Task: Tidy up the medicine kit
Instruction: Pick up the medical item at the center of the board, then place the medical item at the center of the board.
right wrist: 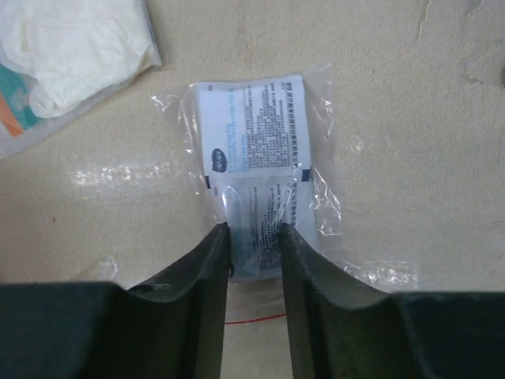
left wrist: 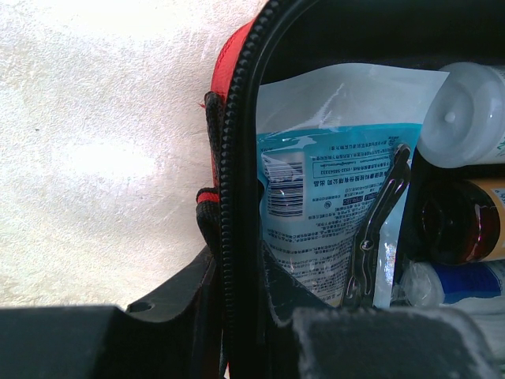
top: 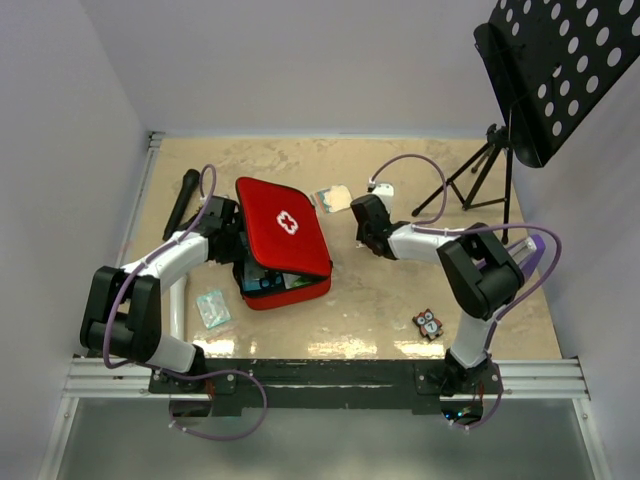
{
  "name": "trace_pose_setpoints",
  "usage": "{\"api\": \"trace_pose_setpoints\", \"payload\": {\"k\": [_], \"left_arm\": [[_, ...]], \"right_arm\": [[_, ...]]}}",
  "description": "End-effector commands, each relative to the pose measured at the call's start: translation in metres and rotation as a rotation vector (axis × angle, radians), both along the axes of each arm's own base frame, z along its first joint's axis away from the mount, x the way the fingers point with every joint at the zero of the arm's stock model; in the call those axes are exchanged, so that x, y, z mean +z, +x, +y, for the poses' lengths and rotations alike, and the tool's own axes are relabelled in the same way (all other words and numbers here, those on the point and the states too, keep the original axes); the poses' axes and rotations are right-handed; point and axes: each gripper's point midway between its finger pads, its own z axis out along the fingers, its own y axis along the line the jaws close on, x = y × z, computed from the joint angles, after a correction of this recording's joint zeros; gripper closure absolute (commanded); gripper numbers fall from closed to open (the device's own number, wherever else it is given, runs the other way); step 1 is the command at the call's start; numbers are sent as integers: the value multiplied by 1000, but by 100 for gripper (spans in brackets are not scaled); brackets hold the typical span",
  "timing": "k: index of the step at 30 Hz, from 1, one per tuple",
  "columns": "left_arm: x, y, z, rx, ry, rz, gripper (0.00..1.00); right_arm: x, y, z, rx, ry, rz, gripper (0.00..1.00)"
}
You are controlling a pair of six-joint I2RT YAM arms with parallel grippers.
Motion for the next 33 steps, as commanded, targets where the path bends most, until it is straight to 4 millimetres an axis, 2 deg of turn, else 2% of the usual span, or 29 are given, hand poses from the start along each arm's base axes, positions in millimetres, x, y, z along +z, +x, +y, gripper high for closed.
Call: {"api": "trace_pose_setpoints", "payload": {"k": [1, 3, 5, 9, 13, 17, 19, 26, 30, 32, 33], "left_arm": [[57, 47, -31, -18, -153, -216, 80], [56, 48, -31, -14, -156, -215, 80], [56, 49, -31, -13, -157, -215, 81], [59, 52, -32, -12, -158, -218, 80], [58, 58, -29, 6, -138, -224, 81], [56, 64, -29, 11, -129, -215, 81], [56, 68, -29, 17, -127, -219, 81], [54, 84, -30, 41, -128, -210, 81], [54, 90, -31, 47, -124, -208, 81], [54, 90, -31, 47, -121, -205, 81], [55, 90, -30, 48, -120, -207, 81]], "right_arm": [[-7, -12, 2, 18, 33, 50, 76], [-7, -20, 0, 21, 41, 70, 87], [7, -26, 2, 34, 72, 49, 100], [28, -54, 11, 59, 101, 39, 100], [63, -86, 21, 99, 150, -6, 100], [94, -147, 58, 267, 222, -18, 100], [100, -178, 68, 336, 249, 9, 100], [109, -261, 89, 481, 275, 108, 100], [100, -311, 118, 654, 253, 177, 100], [93, -322, 131, 701, 235, 178, 100], [90, -321, 137, 702, 231, 170, 100]]}}
